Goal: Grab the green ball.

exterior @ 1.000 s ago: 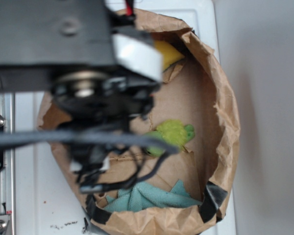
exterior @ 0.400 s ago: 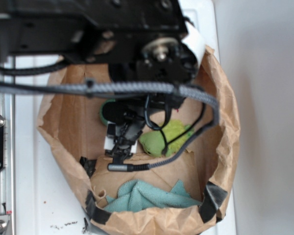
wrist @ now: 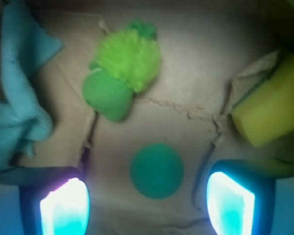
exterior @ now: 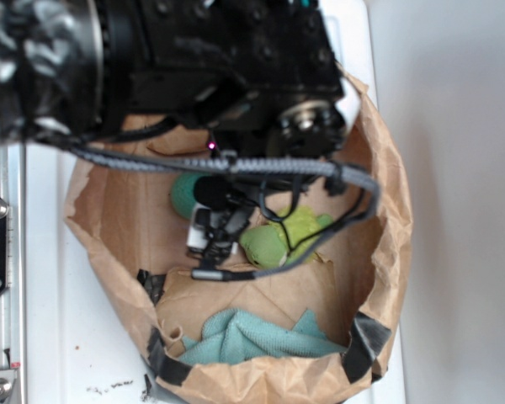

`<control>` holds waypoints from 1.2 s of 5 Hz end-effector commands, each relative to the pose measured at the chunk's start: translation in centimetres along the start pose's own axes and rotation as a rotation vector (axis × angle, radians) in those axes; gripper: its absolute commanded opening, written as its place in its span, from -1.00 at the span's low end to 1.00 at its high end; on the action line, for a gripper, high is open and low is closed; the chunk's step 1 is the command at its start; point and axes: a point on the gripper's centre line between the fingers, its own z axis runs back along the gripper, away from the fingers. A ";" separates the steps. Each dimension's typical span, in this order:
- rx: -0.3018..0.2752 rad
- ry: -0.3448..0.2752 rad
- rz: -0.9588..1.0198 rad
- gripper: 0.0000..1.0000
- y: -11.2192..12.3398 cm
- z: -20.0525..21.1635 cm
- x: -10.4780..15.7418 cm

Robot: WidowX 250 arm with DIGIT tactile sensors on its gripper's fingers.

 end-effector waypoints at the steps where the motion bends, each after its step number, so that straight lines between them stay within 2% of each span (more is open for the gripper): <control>1: 0.019 -0.040 -0.014 1.00 -0.3 1.1 0.7; 3: 0.019 -0.040 -0.014 1.00 -0.3 1.1 0.7; 4: 0.017 -0.054 -0.035 1.00 -0.5 -0.5 -0.3; 5: 0.029 -0.088 -0.030 1.00 -0.8 -1.9 0.1; 6: 0.039 -0.087 -0.022 1.00 -0.7 -3.1 0.8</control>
